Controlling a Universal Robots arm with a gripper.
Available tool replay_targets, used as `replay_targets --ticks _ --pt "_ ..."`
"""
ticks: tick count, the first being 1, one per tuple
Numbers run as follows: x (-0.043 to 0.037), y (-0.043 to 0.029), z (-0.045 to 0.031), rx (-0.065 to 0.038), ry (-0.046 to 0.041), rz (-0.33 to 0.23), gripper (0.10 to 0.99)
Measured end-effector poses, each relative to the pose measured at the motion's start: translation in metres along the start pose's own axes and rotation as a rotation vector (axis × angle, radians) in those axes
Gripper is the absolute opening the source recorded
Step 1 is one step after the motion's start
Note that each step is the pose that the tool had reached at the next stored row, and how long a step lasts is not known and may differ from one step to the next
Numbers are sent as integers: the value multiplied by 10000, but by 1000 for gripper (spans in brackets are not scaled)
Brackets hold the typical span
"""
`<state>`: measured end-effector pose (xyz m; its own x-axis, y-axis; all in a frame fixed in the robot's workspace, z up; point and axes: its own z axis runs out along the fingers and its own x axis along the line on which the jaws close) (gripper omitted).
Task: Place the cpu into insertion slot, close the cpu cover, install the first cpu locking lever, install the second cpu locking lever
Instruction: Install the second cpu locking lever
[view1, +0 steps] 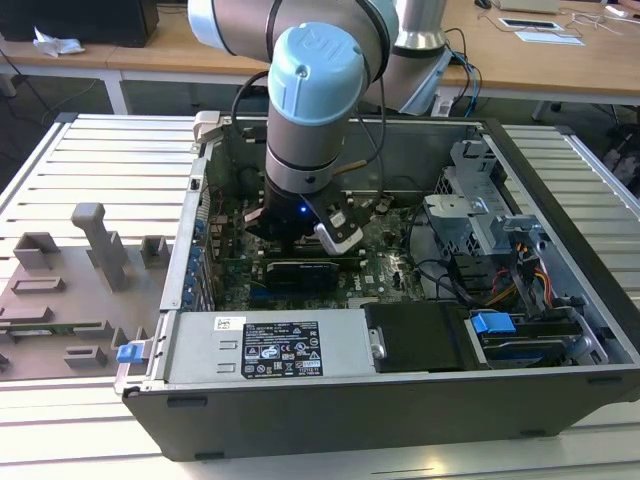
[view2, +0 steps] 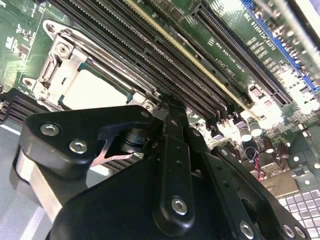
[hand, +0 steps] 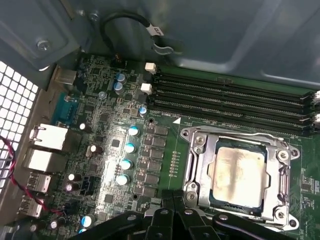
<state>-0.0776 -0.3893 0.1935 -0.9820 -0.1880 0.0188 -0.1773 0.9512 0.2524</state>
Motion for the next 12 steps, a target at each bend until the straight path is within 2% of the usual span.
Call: replay_targets --ticks 3,8,11,12 --pt "5 -16 -28 6 3 -12 106" --pt "5 -21 -38 -123 -16 -21 106" --pt "-6 -25 -35 -131 -9 -20 106" --pt "-8 -1 -117 -135 -13 -21 106"
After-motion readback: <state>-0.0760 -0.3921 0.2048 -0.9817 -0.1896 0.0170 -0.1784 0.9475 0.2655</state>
